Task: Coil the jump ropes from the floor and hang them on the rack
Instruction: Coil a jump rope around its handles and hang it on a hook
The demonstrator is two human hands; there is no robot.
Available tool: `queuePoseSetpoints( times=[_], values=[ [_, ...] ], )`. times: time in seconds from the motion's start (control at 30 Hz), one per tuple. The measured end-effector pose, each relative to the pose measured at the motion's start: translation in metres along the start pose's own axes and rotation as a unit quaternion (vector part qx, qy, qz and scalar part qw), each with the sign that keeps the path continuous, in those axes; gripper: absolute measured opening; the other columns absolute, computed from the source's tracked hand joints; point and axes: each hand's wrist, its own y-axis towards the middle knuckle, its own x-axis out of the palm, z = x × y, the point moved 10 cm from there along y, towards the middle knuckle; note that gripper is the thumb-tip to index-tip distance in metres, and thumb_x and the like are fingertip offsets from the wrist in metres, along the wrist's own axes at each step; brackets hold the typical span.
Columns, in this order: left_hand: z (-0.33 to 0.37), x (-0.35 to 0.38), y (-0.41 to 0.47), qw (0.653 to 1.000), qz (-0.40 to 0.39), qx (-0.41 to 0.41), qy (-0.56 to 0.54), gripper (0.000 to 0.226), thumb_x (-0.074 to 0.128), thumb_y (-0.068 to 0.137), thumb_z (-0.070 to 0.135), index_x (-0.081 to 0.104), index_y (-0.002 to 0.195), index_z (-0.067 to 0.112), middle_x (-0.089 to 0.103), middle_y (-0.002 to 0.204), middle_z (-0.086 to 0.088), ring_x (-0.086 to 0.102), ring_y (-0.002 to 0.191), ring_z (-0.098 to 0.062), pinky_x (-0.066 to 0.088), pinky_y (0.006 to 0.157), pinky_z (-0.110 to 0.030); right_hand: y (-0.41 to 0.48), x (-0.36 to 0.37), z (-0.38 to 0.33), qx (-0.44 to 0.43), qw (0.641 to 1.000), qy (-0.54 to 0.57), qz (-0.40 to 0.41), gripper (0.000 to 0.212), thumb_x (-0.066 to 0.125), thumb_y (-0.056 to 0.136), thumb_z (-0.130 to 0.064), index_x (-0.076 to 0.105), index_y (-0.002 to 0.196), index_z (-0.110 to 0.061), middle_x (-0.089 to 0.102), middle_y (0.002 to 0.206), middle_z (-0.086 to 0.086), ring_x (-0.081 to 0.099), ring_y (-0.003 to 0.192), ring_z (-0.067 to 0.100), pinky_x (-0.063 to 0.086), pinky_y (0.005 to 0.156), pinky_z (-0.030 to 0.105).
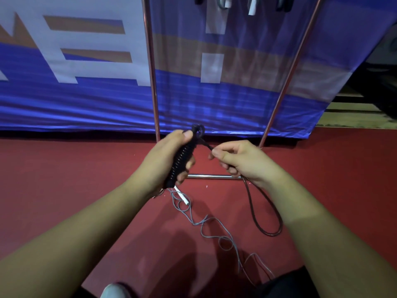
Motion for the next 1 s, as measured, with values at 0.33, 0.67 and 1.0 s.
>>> queuePoseSetpoints(
  times=[0.33,0.67,1.0],
  values=[
    [-0.009,-0.012,0.005,0.977,-0.017,-0.078,-0.196,0.032,0.05,0.091,0.054,0.06,0.093,0.024,0.045,0.063,-0.003,0.039,0.038,-0.017,0.031,0.041,-0.02,-0.004,0.007,-0.01,-0.022,1.0,-0.018,0.003,0.017,0.063,0.096,-0.019,0.066,0.102,-0.003,0.049,0.06,-0.001,0.035,0.043,0.005,0.03,0.042,0.017],
    [0.018,-0.058,0.007,0.968,0.13,0.025,0.214,0.019,0.07,0.091,0.032,0.066,0.104,0.018,0.065,0.073,-0.009,0.051,0.045,-0.016,0.036,0.036,-0.019,-0.01,0.028,-0.022,-0.069,0.986,-0.145,-0.047,0.016,0.062,0.097,-0.022,0.072,0.101,-0.011,0.057,0.059,-0.015,0.046,0.053,-0.003,0.038,0.058,0.018],
    [-0.01,-0.035,0.017,0.83,-0.018,0.001,0.557,0.037,0.061,0.088,0.06,0.06,0.121,0.043,0.069,0.091,0.02,0.059,0.064,0.005,0.054,0.071,-0.029,-0.012,0.02,-0.034,-0.109,0.967,-0.231,0.021,0.013,0.067,0.09,-0.021,0.076,0.081,-0.017,0.059,0.061,-0.003,0.046,0.056,0.007,0.039,0.058,0.031]
  ],
)
